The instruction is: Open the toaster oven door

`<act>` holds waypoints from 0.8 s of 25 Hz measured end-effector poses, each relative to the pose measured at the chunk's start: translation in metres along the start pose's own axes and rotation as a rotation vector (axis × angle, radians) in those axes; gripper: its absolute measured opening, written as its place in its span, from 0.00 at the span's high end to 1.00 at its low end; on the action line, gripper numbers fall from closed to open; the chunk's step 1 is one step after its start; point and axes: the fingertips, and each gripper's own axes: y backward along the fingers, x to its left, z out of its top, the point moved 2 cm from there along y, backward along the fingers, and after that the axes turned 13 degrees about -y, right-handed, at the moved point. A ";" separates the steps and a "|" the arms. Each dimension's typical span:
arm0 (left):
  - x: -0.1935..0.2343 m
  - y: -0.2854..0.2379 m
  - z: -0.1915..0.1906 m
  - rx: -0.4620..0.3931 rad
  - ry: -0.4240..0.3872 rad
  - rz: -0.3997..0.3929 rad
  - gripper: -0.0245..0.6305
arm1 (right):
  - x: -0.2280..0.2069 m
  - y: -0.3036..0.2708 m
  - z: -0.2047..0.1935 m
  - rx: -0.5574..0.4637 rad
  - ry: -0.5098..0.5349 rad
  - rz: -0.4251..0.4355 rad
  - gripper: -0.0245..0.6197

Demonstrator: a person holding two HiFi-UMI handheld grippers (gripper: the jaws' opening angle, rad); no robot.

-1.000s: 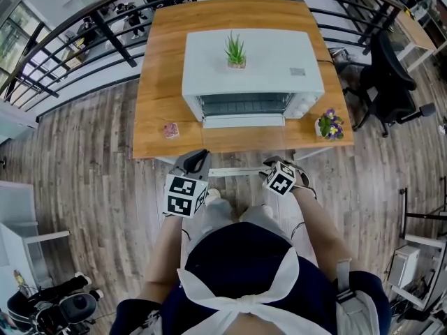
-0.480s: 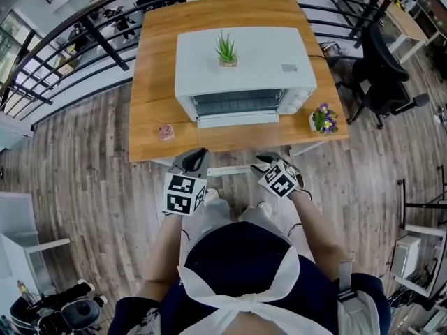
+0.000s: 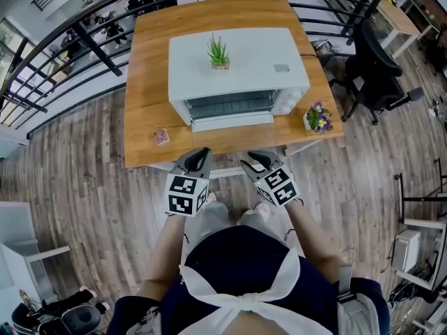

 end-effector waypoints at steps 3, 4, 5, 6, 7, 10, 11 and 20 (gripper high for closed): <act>-0.003 -0.003 0.006 -0.019 0.016 -0.001 0.91 | 0.006 0.007 0.015 -0.072 -0.050 -0.003 0.76; -0.004 -0.004 0.008 -0.025 0.024 0.000 0.91 | 0.008 0.009 0.019 -0.093 -0.062 -0.006 0.77; -0.005 -0.004 0.011 -0.032 0.033 0.002 0.91 | 0.009 0.012 0.024 -0.114 -0.072 -0.010 0.78; -0.006 -0.005 0.013 -0.039 0.042 0.004 0.91 | 0.010 0.014 0.029 -0.136 -0.081 -0.014 0.79; -0.006 -0.005 0.015 -0.045 0.049 0.007 0.91 | 0.011 0.016 0.034 -0.156 -0.087 -0.016 0.79; -0.010 -0.005 0.022 -0.059 0.040 0.021 0.91 | 0.015 0.022 0.047 -0.203 -0.090 -0.022 0.83; -0.011 -0.005 0.025 -0.064 0.033 0.024 0.91 | 0.015 0.024 0.051 -0.218 -0.089 -0.026 0.84; -0.029 -0.009 0.041 -0.106 0.040 -0.003 0.91 | 0.020 0.046 0.079 -0.346 -0.121 -0.063 0.96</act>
